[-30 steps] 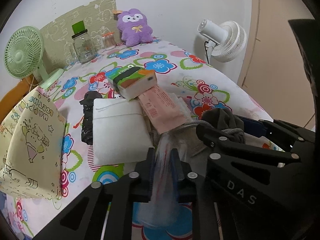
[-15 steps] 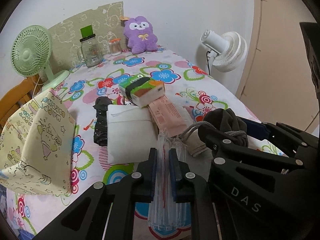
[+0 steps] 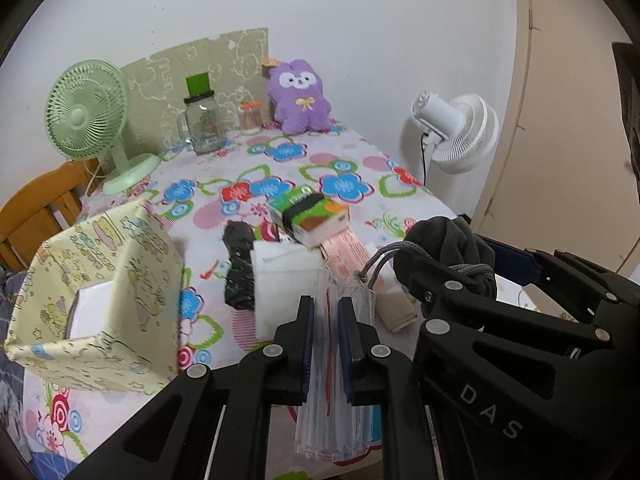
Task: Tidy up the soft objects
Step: 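Grasp the clear straw bag with the left tool while the right tool grasps the grey drawstring pouch, then carry the straw bag and grey pouch over the yellow fabric box with both tools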
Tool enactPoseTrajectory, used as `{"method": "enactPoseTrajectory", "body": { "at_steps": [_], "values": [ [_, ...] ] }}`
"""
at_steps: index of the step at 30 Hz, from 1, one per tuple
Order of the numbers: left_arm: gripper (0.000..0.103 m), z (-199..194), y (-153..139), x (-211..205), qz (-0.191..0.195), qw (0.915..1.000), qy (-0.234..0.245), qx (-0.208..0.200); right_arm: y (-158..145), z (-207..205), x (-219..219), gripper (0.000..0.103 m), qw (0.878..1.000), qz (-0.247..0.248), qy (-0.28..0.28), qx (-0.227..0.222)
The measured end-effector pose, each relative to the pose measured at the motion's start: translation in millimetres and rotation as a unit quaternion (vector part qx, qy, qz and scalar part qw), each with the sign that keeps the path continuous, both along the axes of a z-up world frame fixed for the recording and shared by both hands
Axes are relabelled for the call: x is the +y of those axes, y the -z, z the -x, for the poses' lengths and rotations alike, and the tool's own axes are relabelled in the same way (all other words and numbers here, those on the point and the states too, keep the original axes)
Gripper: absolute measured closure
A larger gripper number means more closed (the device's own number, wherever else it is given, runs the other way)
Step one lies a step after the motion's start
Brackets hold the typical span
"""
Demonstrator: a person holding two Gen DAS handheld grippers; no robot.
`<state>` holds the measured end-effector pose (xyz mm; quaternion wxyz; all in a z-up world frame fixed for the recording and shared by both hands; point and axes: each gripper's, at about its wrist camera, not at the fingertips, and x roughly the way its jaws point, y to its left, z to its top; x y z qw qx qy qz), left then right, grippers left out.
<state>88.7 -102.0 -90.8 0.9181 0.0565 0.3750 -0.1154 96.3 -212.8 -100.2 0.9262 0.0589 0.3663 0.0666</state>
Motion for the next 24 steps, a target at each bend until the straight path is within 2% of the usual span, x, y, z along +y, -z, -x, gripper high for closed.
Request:
{"method": "enactPoseTrajectory", "body": {
  "at_steps": [24],
  "values": [
    [0.093,0.1,-59.3,46.7,0.008,0.9978,-0.036,-0.054,-68.7,-1.4,48.1,0.047,0.998,0.014,-0.023,-0.059]
  ]
}}
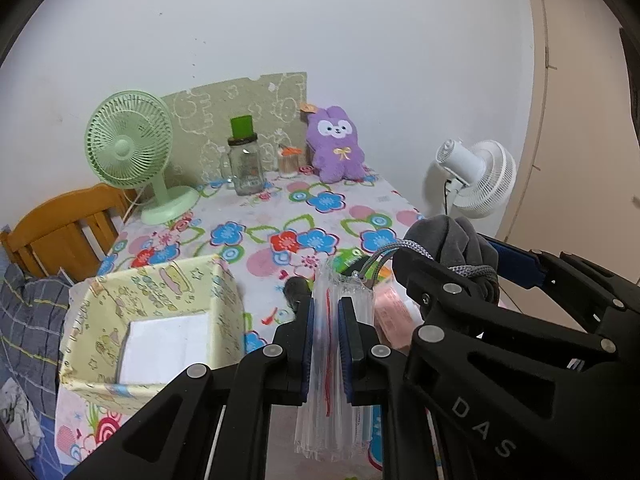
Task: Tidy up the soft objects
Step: 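Carry the straw bag and grey pouch over the yellow fabric box with both tools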
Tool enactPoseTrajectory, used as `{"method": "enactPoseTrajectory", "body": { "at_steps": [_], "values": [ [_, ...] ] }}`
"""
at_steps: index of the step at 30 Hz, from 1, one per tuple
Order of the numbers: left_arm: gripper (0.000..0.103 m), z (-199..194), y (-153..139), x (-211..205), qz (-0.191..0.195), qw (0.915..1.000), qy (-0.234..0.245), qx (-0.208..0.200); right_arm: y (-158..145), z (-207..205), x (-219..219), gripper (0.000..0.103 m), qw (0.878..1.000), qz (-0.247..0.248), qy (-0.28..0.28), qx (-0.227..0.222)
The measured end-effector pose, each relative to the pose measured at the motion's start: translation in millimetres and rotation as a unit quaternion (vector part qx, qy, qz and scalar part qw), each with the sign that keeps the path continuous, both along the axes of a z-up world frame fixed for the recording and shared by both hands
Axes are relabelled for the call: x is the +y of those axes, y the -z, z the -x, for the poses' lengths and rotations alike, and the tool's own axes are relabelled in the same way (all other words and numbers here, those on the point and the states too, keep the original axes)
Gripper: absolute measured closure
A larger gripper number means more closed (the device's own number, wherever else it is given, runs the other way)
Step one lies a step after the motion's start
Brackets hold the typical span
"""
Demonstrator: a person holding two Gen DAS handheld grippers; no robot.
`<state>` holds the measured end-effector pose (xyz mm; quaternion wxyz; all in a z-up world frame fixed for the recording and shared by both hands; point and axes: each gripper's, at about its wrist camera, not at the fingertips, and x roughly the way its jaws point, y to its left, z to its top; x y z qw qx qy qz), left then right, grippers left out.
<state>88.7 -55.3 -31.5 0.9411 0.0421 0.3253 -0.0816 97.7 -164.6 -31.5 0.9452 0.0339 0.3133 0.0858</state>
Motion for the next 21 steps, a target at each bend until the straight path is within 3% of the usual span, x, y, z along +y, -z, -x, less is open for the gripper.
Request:
{"method": "enactPoseTrajectory", "body": {
  "at_steps": [21],
  "values": [
    [0.093,-23.8,-14.3,52.2,-0.008,0.9989,-0.044,-0.015,-17.0,-28.1,59.0,0.047,0.999,0.003,-0.036,-0.014]
  ]
}}
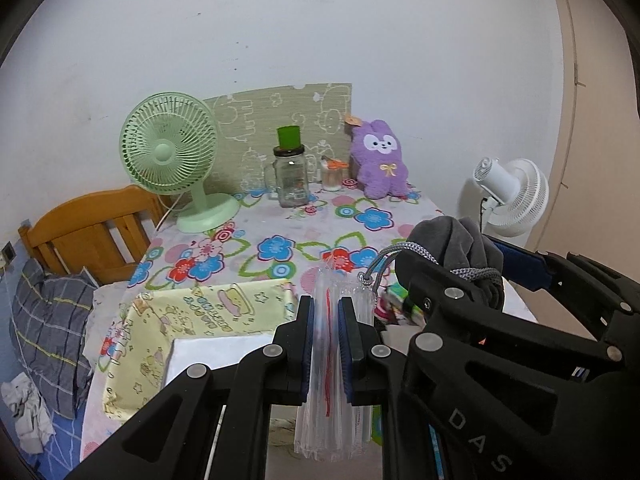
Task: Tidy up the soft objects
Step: 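Carry the straw bag and grey pouch over the yellow fabric box with both tools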
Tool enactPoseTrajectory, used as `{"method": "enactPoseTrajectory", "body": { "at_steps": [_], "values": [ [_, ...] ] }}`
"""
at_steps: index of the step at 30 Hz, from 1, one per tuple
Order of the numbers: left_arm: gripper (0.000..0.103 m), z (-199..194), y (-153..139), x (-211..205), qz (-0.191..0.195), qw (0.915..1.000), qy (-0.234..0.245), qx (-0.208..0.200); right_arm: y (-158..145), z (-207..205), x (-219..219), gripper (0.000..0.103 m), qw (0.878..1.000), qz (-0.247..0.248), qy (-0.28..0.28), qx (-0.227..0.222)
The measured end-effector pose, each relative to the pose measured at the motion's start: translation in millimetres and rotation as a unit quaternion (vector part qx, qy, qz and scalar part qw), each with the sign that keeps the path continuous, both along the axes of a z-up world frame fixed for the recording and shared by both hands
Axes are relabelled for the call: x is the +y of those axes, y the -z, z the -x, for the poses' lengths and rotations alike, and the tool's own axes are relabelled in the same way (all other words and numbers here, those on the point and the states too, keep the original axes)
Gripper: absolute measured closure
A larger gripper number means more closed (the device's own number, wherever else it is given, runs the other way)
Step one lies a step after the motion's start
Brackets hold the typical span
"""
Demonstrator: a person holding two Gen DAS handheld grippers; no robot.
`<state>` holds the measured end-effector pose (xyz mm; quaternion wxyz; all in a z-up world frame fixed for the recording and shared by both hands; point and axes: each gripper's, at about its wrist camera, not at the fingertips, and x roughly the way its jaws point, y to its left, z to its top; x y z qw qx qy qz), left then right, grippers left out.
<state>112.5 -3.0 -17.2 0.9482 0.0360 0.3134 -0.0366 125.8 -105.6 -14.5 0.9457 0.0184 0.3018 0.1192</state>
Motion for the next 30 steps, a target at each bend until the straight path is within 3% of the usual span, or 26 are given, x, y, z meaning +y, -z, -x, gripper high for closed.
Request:
{"method": "enactPoseTrajectory", "body": {
  "at_steps": [19,30],
  "values": [
    [0.093,-28.0,14.7,62.9,-0.009,0.9992,-0.037,0.015,13.4,-36.7,64.8,0.047,0.999,0.003,-0.041,0.023],
    [0.093,-42.2,40.0,96.5,-0.017,0.997,-0.056,0.05,36.7,-52.8,100.9,0.047,0.997,0.01,-0.064,0.051]
  ]
}}
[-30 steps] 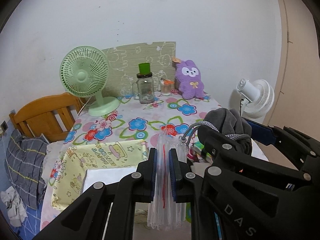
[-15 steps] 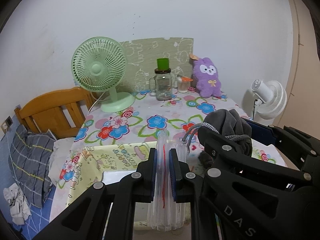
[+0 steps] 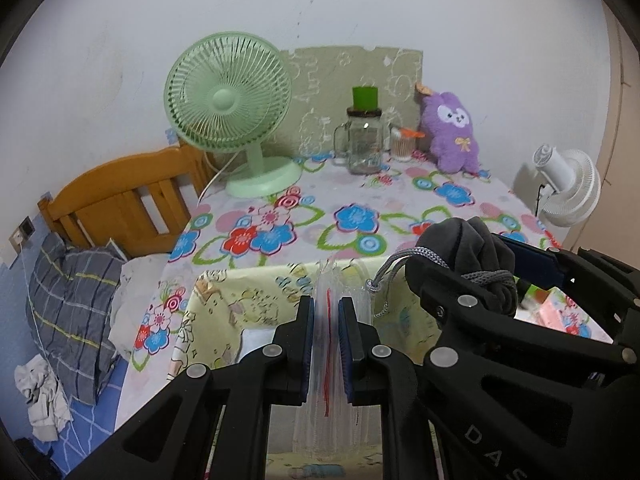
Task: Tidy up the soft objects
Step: 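Carry the straw bag and grey pouch over the yellow fabric box with both tools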
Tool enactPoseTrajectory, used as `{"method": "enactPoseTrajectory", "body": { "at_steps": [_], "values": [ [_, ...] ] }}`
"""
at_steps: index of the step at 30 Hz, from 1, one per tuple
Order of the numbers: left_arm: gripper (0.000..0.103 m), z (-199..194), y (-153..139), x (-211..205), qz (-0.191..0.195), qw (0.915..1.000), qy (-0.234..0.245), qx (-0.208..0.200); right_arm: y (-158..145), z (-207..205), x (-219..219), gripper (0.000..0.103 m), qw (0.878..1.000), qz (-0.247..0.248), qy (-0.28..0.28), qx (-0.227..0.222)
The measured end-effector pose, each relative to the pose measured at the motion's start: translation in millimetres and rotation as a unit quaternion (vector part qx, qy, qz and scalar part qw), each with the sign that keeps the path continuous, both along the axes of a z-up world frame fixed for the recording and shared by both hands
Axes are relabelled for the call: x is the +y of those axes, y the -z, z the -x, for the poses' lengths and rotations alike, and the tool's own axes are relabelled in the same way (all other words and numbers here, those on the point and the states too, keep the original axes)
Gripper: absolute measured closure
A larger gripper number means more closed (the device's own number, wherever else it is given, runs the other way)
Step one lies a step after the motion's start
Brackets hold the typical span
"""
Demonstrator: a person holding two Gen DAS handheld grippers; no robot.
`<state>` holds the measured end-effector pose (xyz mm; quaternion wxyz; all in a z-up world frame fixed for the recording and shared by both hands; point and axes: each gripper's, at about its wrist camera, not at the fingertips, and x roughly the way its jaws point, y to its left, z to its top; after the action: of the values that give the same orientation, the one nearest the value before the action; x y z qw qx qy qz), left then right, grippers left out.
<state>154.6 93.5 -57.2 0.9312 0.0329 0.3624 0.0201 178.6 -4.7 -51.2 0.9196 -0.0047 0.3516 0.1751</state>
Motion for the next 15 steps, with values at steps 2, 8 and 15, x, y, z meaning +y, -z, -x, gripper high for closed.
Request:
{"method": "enactPoseTrajectory", "body": {
  "at_steps": [2,8,15],
  "values": [
    [0.093,-2.5,6.0,4.6,-0.002,1.0,-0.002,0.009,5.8,-2.2,5.0,0.047,1.0,0.002,-0.003,0.007],
    [0.092,-8.4,21.4,15.1,-0.006,0.9995,-0.006,0.03,22.3,-9.5,18.8,0.047,0.999,0.007,-0.013,0.028],
    [0.091,-16.8,38.5,26.3,-0.001,0.9984,-0.006,0.056,40.5,-18.5,29.7,0.047,0.998,0.012,-0.023,0.057]
  ]
}}
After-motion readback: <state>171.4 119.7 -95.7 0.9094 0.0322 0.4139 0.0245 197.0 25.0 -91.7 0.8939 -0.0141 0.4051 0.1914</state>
